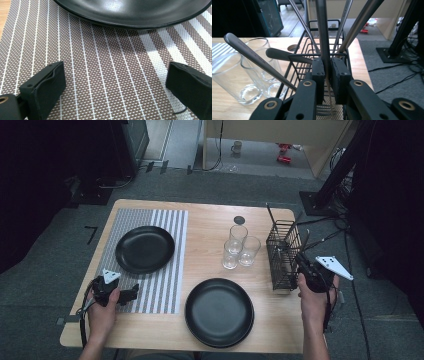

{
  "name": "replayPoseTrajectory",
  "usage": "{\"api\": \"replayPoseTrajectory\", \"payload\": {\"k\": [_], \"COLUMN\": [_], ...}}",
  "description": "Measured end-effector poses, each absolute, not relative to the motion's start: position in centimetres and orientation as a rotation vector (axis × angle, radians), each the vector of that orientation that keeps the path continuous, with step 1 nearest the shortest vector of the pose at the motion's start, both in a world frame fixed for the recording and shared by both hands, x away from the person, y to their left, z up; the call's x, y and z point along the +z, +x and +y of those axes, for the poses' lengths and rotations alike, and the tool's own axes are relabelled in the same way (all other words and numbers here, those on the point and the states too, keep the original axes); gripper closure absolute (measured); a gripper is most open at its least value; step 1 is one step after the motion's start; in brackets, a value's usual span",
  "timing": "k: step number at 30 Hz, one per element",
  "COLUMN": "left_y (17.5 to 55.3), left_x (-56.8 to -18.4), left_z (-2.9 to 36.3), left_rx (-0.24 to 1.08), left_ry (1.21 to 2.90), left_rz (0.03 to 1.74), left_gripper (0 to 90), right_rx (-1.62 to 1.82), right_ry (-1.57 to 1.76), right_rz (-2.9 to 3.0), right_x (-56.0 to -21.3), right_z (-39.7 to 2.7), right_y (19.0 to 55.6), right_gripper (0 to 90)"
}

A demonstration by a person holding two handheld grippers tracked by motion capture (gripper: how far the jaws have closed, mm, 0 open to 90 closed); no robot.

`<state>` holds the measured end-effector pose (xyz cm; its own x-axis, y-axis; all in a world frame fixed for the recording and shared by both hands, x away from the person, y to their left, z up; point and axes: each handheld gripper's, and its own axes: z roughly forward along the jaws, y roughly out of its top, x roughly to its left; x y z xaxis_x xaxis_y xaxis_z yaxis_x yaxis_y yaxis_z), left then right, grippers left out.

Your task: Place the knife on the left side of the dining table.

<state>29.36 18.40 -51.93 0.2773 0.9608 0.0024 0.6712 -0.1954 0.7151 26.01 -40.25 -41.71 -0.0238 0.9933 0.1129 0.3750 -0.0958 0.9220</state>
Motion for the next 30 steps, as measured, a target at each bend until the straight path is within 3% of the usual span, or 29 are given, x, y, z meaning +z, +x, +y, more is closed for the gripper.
{"api": "replayPoseTrajectory", "payload": {"k": [30], "left_y": [29.36], "left_x": [-51.93], "left_z": [18.4], "left_rx": [0.619], "left_ry": [1.947], "left_rz": [1.463], "left_gripper": [3.1], "right_rx": [1.064], "right_ry": [1.559], "right_rz": [1.473], "right_x": [-41.85], "right_z": [-40.52], "right_y": [26.0], "right_gripper": [83.3]}}
